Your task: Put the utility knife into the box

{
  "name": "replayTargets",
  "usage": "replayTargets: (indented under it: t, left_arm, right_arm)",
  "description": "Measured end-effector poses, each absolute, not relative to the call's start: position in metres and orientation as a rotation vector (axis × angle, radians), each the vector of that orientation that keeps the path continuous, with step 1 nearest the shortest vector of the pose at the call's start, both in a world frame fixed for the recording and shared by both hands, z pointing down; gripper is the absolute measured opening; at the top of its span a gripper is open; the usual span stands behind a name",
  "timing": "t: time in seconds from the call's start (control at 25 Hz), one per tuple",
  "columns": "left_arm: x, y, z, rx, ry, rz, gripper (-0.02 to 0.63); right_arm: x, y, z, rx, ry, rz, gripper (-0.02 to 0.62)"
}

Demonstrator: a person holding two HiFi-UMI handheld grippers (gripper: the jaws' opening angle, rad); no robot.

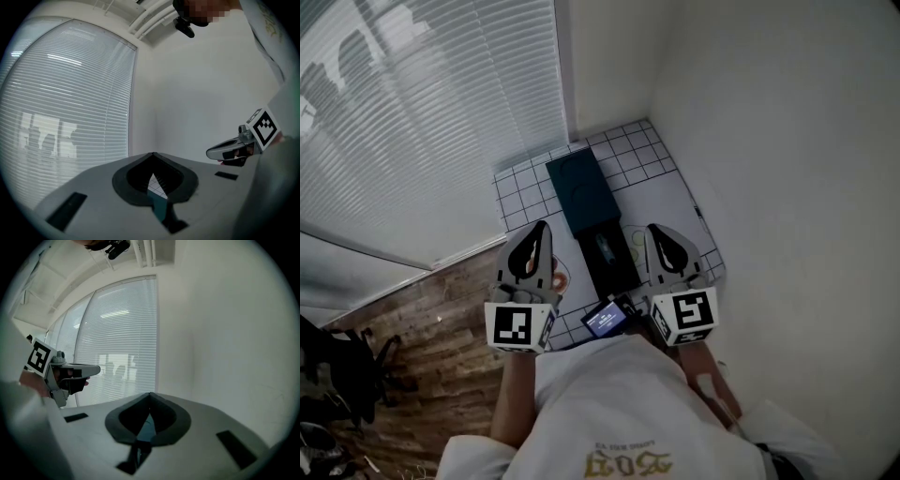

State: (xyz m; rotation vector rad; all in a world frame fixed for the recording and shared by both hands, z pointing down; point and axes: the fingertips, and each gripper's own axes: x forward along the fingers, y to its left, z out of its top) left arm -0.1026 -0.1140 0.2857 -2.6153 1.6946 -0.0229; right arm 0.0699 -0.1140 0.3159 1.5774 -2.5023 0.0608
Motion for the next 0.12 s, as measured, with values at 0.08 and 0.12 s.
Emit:
replayTargets:
  t: [0.08,0.12]
  left_arm:
    - [-0.1042,-0.1153,0.2875,-2.615,1.695,-0.026,0.008]
    - [-0.1051,-0.1162,0.2885,-2.615,1.695,-0.029,0.008]
  right_arm:
    - [0.0696,-0.1155,0.3168,1.579,-2.501,0.065,0.006]
    - [0.0695,-0.1164,0.3172,1.580,-2.501,0.066,0.006]
